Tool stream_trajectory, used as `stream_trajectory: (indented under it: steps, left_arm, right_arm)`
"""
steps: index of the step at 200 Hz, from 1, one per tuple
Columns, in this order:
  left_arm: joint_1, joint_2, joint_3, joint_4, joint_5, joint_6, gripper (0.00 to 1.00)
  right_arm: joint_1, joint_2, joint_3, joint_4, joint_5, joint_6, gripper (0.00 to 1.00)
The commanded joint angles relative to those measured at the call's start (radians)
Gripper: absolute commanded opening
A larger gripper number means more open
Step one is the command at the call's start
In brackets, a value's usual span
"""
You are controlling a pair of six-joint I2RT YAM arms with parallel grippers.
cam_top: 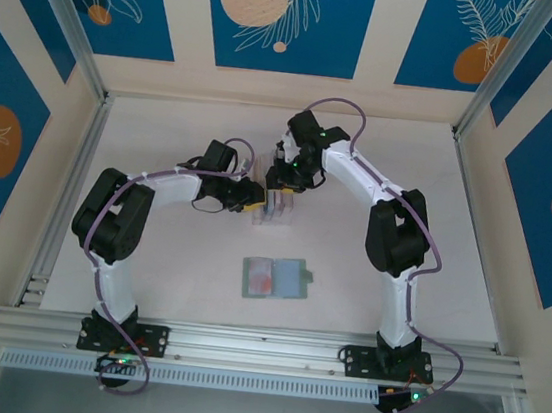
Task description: Put the credit cards into the card holder
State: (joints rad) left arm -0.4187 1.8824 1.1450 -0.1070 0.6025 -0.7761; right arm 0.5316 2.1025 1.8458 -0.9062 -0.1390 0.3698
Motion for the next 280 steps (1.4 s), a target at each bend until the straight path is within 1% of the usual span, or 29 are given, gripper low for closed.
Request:
stream_trajectory:
  steps: [1,38,106,236,280]
  left_arm:
    - [0.015,0.011,-0.012,0.017,0.021,-0.001,0.29]
    - [0.015,0.012,-0.016,0.018,0.020,-0.003,0.28]
    - [0.015,0.010,-0.020,0.022,0.019,-0.004,0.28]
    - [0.015,0.007,-0.024,0.022,0.018,-0.005,0.28]
    - [0.015,0.006,-0.024,0.020,0.019,-0.005,0.28]
  right_arm:
    - [0.000,0.035,-0.002,0.004,-0.084,0.002,0.37]
    - [-0.010,-0.021,-0.034,0.038,-0.102,0.011,0.36]
    - [-0.025,-0.057,-0.058,0.047,-0.109,0.018,0.31]
    - [-0.051,-0.091,-0.085,0.067,-0.157,0.024,0.30]
    - [-0.057,-0.100,-0.093,0.070,-0.158,0.028,0.27]
